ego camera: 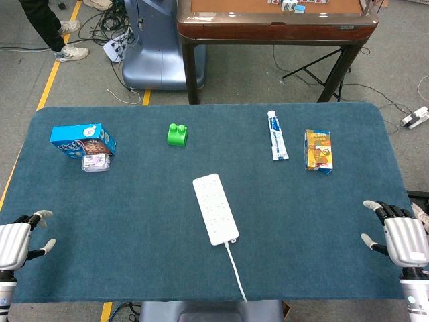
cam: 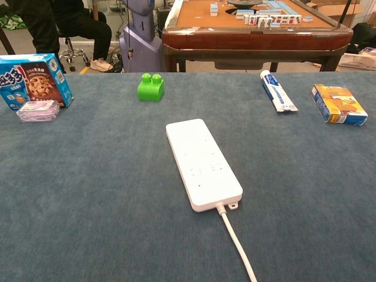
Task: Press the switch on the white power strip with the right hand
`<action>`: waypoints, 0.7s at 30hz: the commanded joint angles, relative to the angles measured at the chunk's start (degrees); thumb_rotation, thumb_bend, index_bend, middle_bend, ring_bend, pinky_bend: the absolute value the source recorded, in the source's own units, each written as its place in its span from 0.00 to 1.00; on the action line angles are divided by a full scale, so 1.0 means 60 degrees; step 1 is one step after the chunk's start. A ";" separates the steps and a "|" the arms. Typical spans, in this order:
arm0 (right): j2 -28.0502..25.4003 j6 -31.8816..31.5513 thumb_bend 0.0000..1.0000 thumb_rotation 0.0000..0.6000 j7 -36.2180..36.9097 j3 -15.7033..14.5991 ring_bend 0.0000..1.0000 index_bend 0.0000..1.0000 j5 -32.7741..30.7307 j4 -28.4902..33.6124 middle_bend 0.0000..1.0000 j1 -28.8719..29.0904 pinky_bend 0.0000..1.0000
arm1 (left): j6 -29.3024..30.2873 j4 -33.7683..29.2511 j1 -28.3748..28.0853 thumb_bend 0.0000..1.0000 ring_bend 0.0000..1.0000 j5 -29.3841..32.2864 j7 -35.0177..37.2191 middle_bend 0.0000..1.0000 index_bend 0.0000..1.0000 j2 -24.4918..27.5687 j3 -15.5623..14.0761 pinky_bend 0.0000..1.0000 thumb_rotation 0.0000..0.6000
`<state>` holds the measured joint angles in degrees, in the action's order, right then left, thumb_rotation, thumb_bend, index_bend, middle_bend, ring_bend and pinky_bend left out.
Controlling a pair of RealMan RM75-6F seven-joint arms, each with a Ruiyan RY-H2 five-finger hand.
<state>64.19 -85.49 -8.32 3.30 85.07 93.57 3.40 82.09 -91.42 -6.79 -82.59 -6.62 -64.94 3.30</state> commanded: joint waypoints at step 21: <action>0.0113 0.2402 0.18 1.00 -0.2637 -0.0045 0.73 0.29 0.2000 0.1580 0.65 0.2136 0.91 | 0.0353 -0.0079 0.0204 0.21 0.45 0.0061 0.0104 0.50 0.41 0.0134 0.0025 0.63 1.00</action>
<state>65.02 -76.41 -18.94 2.75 96.52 98.76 12.67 84.21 -91.90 -5.57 -82.23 -6.00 -64.14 3.43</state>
